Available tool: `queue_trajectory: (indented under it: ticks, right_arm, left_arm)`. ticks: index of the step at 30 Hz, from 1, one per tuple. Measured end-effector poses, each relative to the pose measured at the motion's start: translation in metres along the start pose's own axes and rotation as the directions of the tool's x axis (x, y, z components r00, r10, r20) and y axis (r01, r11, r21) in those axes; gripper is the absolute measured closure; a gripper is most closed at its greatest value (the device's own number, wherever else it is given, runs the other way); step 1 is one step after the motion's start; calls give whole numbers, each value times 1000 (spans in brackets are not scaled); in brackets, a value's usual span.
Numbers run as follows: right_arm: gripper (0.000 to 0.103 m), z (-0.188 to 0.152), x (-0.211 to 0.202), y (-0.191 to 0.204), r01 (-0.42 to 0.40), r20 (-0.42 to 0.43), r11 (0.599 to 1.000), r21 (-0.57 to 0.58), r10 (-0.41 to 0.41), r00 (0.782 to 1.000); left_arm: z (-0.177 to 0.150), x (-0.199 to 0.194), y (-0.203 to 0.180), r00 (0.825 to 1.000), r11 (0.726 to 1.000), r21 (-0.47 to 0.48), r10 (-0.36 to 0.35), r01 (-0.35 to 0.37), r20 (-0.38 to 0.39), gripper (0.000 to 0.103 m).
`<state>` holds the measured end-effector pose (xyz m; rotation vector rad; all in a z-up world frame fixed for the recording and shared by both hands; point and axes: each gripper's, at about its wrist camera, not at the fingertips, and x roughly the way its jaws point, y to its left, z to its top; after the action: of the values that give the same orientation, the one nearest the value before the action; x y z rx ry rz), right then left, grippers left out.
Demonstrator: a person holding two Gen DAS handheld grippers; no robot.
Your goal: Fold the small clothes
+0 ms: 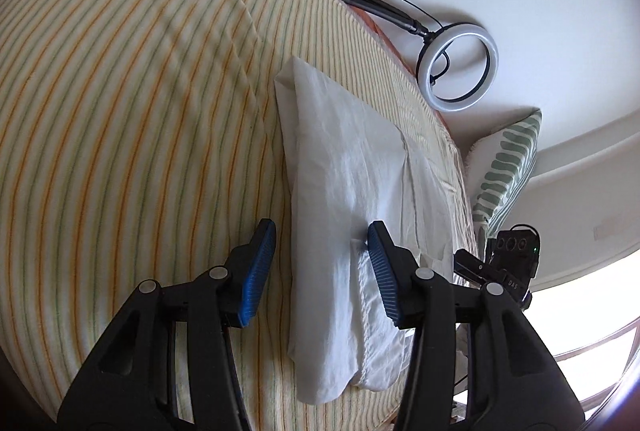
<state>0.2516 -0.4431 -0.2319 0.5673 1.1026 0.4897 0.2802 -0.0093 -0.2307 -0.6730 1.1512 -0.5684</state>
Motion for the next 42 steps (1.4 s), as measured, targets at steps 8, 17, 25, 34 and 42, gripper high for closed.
queue_trajectory:
  ticks: [8, 17, 25, 34, 42]
  right_arm:
    - [61, 2, 11, 1, -35, -15, 999, 16, 35, 999]
    - [65, -1, 20, 11, -4, -21, 1000, -11, 4, 1000]
    - [66, -3, 25, 27, 96, -24, 991, -90, -98, 995]
    - [65, -4, 28, 33, 144, -10, 982, -121, -147, 989]
    - [71, -6, 35, 43, 212, -2, 962, -175, -215, 977]
  left_arm:
    - [-1, 14, -10, 1000, 999, 34, 20, -20, -6, 60]
    - [-10, 18, -28, 989, 977, 151, 144, -147, 32, 71]
    - [-23, 26, -53, 959, 916, 287, 264, -282, 100, 73]
    - [-23, 27, -52, 957, 906, 309, 271, -290, 105, 73]
    - [-19, 26, -44, 971, 935, 262, 227, -239, 77, 81]
